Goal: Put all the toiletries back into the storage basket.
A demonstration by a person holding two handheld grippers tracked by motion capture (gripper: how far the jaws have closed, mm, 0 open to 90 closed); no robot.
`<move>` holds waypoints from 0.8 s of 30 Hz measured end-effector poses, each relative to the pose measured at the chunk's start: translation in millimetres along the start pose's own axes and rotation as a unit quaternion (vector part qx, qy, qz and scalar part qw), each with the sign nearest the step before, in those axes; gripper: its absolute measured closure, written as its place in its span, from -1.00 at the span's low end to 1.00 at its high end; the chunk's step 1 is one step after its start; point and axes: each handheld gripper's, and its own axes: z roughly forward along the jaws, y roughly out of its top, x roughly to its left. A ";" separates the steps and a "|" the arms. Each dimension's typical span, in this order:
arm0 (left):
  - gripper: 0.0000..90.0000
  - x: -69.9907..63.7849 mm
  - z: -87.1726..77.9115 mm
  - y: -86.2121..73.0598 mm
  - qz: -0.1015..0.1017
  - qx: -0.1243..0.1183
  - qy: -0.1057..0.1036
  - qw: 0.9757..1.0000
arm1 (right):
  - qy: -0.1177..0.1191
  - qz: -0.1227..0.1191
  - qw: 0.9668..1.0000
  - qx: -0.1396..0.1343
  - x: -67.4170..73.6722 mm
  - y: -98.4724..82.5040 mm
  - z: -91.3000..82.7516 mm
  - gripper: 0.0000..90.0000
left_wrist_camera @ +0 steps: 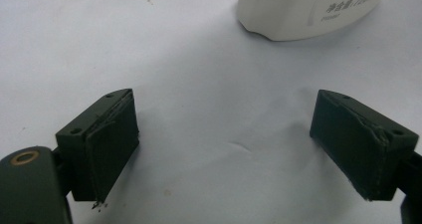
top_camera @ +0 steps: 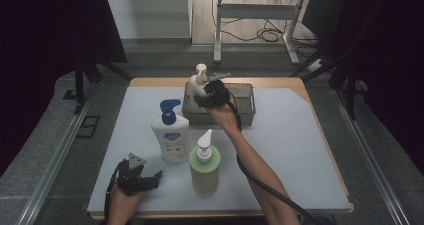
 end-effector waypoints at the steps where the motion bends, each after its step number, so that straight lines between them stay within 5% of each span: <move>1: -0.75 0.0 0.0 0.0 0.000 0.000 0.000 1.000 | 0.001 0.001 1.000 0.001 -0.7 0.3 0.6 -0.15; 9: -0.75 0.0 0.0 0.0 0.000 0.000 0.000 1.000 | 0.012 0.005 1.000 -0.002 -3.9 0.0 2.3 -0.19; 16: -0.75 0.0 0.0 0.0 0.000 0.000 0.000 1.000 | 0.021 -0.006 1.000 -0.019 -6.6 -2.5 -2.8 -0.53; 24: -0.75 -0.1 0.2 0.0 -0.001 -0.001 0.000 1.000 | 0.024 -0.022 0.999 -0.021 -8.0 -3.3 -18.2 -0.53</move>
